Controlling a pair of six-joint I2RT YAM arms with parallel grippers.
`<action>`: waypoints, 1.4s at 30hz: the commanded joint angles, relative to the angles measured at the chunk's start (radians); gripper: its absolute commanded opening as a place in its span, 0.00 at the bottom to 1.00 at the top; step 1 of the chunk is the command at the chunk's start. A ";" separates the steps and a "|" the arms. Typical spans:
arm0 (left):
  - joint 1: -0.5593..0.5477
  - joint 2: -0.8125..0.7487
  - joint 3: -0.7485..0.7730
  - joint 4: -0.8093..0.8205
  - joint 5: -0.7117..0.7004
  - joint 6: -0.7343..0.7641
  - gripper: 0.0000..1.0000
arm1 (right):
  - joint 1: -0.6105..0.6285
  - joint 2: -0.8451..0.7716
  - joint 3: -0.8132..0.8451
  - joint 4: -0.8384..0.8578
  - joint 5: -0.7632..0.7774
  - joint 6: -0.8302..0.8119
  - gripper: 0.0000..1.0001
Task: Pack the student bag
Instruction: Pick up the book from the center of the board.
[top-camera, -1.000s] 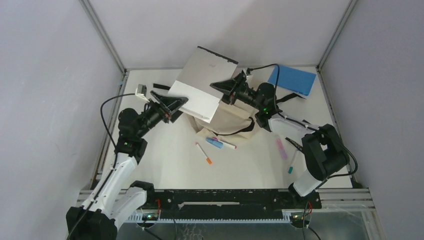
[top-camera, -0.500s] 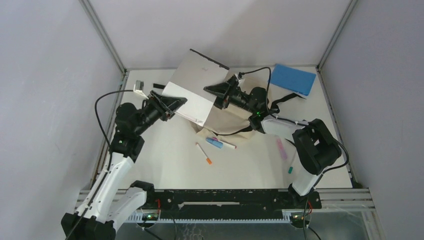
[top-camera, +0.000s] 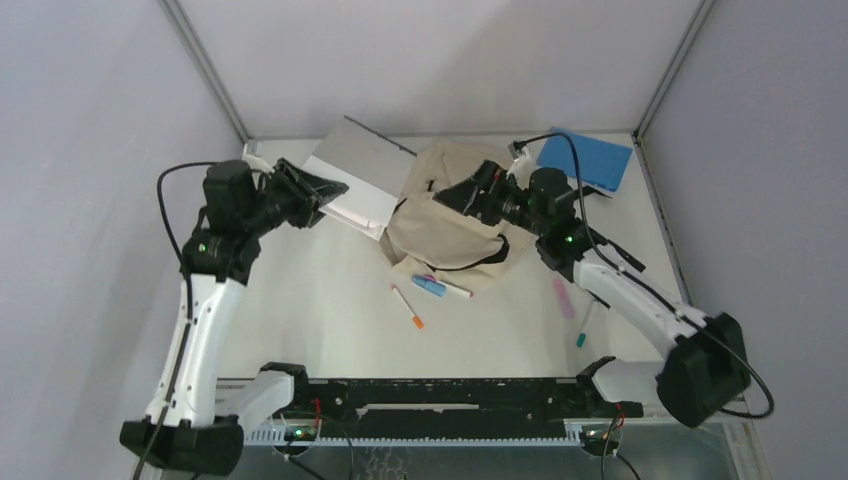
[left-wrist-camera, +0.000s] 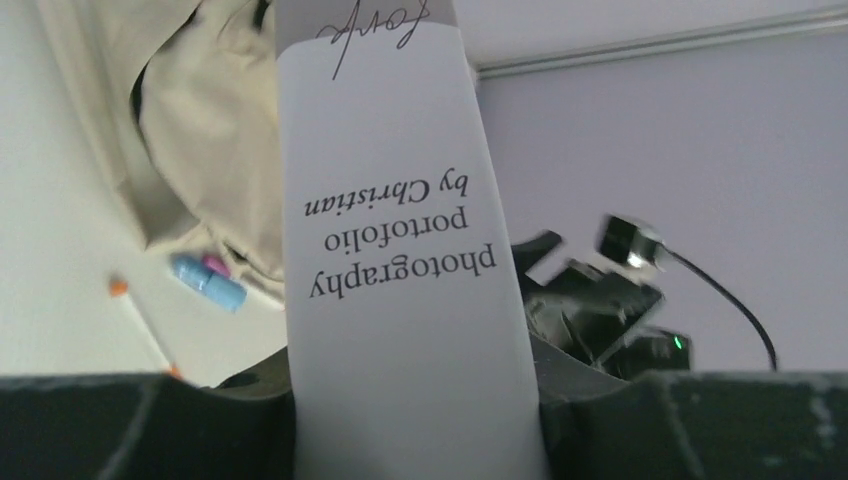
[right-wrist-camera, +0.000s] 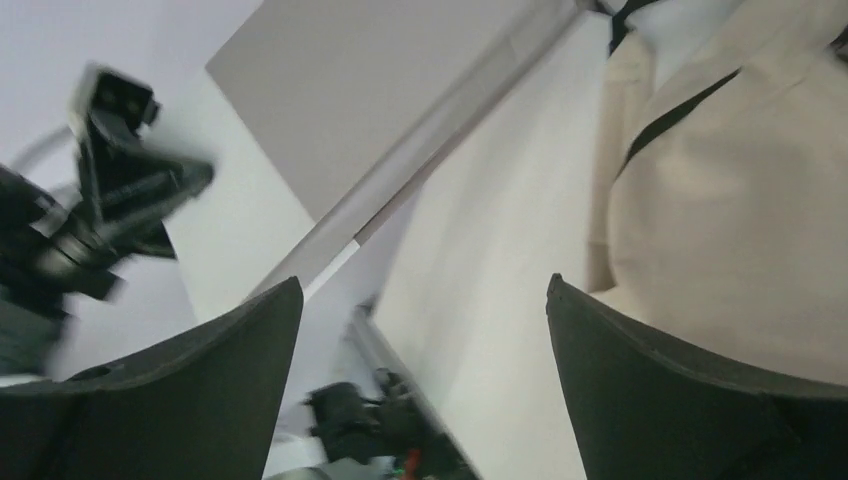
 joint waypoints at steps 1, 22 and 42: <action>0.005 0.124 0.303 -0.458 -0.009 0.012 0.00 | 0.141 -0.138 0.073 -0.330 0.388 -0.605 1.00; 0.010 0.202 0.304 -0.630 0.136 -0.135 0.00 | 0.482 -0.182 -0.154 0.134 0.427 -1.302 1.00; 0.010 0.193 0.282 -0.611 0.181 -0.143 0.00 | 0.560 0.027 -0.154 0.469 0.510 -1.520 1.00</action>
